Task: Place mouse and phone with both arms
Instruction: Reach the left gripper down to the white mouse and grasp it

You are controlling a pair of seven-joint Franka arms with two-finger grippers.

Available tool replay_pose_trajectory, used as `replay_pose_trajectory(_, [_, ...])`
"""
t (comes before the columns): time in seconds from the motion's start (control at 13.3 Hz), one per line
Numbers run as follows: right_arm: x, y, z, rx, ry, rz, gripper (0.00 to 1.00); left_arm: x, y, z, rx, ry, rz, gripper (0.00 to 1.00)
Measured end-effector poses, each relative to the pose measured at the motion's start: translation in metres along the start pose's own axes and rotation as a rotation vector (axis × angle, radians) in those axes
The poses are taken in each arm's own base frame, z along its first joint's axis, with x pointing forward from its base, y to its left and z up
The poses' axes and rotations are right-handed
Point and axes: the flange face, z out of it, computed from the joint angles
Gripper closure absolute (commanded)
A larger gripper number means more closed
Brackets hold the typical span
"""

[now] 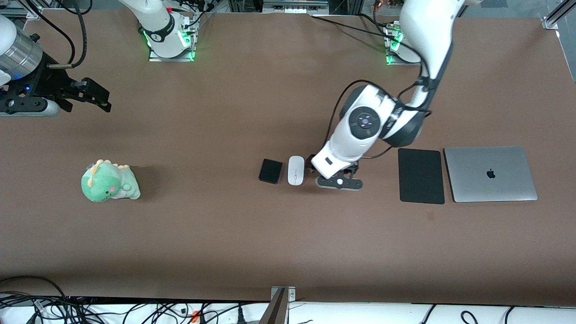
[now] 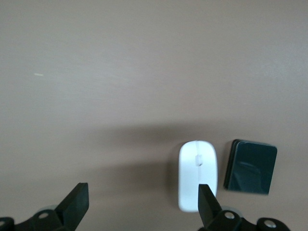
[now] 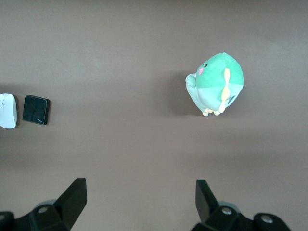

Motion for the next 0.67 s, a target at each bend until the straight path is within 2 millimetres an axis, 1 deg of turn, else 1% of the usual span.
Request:
replay_pose_trajectory(0.15, [0.003, -0.001, 0.003, 0.0, 0.005, -0.001, 0.0, -0.013, 0.021, 0.04, -0.007, 0.008, -0.02, 0.0])
replay_pose_trajectory(0.3, [0.007, -0.002, 0.007, 0.001, 0.01, -0.001, 0.0, -0.023, 0.035, 0.07, -0.027, 0.038, -0.052, 0.0])
replay_pose_trajectory(0.38, [0.007, -0.002, 0.006, 0.001, 0.012, -0.001, 0.0, -0.026, 0.038, 0.083, -0.032, 0.049, -0.057, 0.0])
replay_pose_trajectory(0.45, [0.007, -0.002, 0.006, 0.001, 0.012, -0.002, 0.0, -0.029, 0.04, 0.094, -0.029, 0.051, -0.052, 0.0])
replay_pose_trajectory(0.67, [0.006, -0.002, 0.006, 0.001, 0.011, -0.005, 0.0, -0.042, 0.05, 0.114, 0.003, 0.047, -0.007, 0.0])
